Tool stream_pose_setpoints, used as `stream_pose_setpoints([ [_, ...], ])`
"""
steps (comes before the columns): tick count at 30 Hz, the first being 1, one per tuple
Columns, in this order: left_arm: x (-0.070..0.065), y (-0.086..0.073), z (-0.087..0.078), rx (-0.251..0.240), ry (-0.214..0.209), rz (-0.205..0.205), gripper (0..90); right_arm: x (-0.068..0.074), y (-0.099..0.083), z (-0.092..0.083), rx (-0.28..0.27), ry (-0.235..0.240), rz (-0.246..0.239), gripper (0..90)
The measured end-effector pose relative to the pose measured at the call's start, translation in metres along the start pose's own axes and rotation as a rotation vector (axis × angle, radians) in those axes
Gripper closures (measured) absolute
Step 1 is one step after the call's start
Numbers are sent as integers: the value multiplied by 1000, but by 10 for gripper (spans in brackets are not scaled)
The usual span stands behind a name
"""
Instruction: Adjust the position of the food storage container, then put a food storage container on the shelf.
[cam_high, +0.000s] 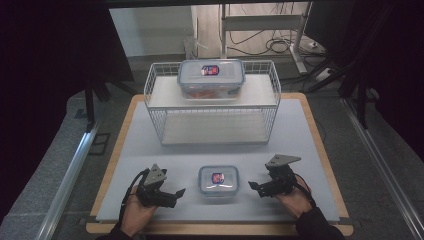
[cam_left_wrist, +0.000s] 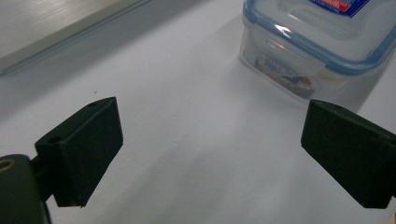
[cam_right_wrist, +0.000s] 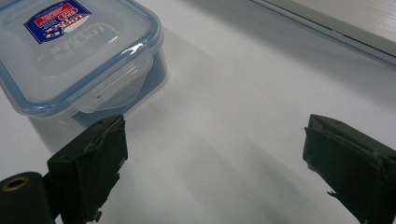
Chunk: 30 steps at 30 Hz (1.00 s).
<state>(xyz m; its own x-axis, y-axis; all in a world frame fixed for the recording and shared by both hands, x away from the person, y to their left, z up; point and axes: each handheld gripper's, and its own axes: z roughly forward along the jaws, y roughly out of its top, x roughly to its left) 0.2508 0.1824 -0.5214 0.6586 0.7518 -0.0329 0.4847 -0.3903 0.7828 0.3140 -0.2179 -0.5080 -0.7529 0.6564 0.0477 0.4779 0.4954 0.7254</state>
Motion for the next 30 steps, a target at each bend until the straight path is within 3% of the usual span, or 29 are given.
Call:
stream_pose_setpoints([
  [12,2,0,2,-10,-3,-30,20,1,2,-3,-4,-5,1,49],
  [20,-3,8,3,1,-37,-57,25,8,7,-6,-10,-3,-11,34],
  [26,-6,19,8,13,-95,-55,19,13,12,-4,8,24,4,15],
  [30,-5,27,12,-11,-178,-95,20,20,18,-7,11,34,2,18],
])
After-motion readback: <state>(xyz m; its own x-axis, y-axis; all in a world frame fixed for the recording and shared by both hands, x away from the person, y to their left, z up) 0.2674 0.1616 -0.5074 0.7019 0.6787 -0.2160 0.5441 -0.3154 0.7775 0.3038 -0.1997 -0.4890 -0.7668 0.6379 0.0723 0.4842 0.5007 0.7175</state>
